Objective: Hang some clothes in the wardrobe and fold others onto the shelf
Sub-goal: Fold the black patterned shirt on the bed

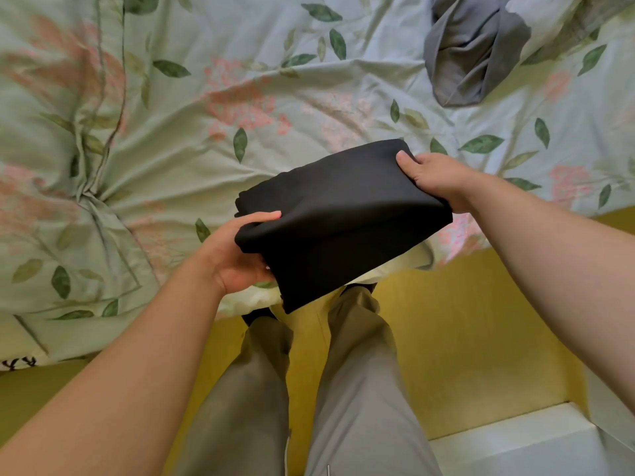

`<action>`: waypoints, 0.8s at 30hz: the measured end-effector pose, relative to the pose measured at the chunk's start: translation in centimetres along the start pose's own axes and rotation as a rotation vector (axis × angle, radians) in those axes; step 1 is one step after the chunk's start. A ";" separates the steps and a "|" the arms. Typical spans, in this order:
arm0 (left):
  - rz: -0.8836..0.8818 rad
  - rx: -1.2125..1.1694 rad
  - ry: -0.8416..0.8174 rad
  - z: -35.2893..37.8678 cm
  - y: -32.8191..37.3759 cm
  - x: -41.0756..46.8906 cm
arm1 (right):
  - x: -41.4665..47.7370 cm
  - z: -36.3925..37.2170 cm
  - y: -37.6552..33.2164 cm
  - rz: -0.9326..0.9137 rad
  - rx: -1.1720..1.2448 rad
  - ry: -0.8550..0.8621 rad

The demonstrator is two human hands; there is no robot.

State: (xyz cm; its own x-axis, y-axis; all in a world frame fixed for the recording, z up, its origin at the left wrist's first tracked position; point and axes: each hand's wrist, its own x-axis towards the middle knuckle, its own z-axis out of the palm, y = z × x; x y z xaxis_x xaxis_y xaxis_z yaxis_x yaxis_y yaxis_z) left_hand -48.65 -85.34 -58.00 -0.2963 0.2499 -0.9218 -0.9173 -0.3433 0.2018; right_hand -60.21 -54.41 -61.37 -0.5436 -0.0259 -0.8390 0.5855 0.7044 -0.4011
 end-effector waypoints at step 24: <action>-0.019 0.037 0.709 2.7 -3.8 5.7 | 1.9 2.6 4.0 -0.002 0.311 -0.045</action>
State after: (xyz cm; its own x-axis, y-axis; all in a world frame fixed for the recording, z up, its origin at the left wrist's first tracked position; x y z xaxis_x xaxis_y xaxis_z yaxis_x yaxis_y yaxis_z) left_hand -47.61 -80.17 -63.07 -0.0472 -0.3987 -0.9159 -0.9329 -0.3102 0.1831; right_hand -57.30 -53.48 -65.52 -0.5215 -0.0630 -0.8509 0.7442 0.4541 -0.4898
